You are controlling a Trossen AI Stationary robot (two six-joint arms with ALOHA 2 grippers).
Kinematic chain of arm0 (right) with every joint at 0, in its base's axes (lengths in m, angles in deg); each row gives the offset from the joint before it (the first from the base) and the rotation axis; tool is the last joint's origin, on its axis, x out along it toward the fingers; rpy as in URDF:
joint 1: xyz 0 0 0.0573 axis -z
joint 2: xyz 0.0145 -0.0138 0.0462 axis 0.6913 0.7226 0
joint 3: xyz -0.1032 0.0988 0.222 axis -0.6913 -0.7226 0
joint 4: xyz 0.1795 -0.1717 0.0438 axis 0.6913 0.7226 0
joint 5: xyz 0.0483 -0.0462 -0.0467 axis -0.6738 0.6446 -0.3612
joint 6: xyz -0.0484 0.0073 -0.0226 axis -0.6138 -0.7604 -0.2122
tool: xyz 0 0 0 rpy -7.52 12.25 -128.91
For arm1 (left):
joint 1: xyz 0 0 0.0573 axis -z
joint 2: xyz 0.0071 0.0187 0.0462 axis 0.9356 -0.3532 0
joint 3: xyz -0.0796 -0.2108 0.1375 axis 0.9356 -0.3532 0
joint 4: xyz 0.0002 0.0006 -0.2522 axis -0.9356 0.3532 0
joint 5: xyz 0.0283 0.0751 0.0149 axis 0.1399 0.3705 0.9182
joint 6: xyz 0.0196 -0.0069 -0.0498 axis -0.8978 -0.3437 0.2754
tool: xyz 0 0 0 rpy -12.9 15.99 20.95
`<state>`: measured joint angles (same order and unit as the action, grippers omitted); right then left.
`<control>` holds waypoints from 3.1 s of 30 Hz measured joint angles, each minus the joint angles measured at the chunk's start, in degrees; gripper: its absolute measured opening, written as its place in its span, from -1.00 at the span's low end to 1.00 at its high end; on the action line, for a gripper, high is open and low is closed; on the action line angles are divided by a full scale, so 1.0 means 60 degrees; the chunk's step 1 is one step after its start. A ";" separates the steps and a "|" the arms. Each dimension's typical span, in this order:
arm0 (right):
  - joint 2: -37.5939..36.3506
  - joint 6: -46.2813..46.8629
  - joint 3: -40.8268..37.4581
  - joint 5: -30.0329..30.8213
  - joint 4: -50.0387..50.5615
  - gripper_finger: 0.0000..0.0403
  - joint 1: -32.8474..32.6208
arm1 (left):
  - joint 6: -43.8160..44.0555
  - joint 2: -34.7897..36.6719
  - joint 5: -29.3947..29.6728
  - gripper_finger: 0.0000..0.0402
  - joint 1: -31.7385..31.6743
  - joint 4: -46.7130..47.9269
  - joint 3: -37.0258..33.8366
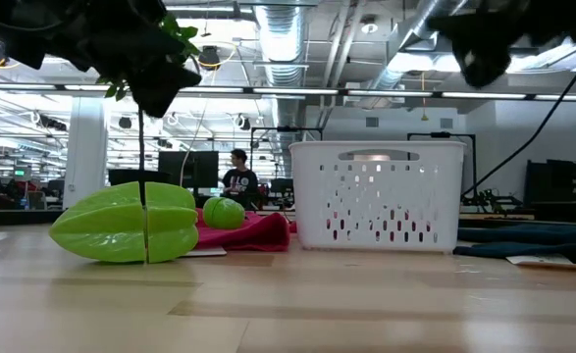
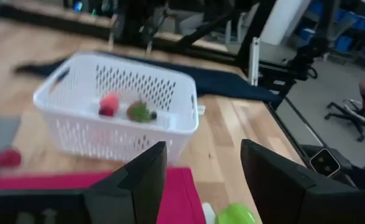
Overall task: Pick and placing Produce into tupperware
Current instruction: Adjust the white bin
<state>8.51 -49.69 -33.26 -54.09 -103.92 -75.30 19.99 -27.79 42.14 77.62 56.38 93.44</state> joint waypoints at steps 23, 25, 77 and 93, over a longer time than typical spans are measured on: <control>0.1148 0.2337 -0.0282 -0.0036 0.1686 0.06 -0.0201 | 0.4401 -0.0305 0.4794 0.16 0.3075 0.1157 0.0000; 0.1460 0.2487 -0.0282 -0.0036 0.1680 0.06 -0.0201 | 0.4352 -0.0699 0.5228 0.22 0.3485 0.1084 0.0000; 0.2039 0.4664 0.0636 -0.0503 0.2482 0.06 0.0478 | 0.2473 -0.3055 0.6436 0.44 0.4036 0.3422 0.3155; 0.2047 0.4839 0.0836 -0.0126 0.2833 -0.95 0.0842 | 0.1516 -0.2298 0.5647 0.44 0.1991 0.3220 0.3155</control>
<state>20.79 -20.65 -28.25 -54.84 -86.93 -70.25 29.09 -41.58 76.02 89.56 75.70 112.37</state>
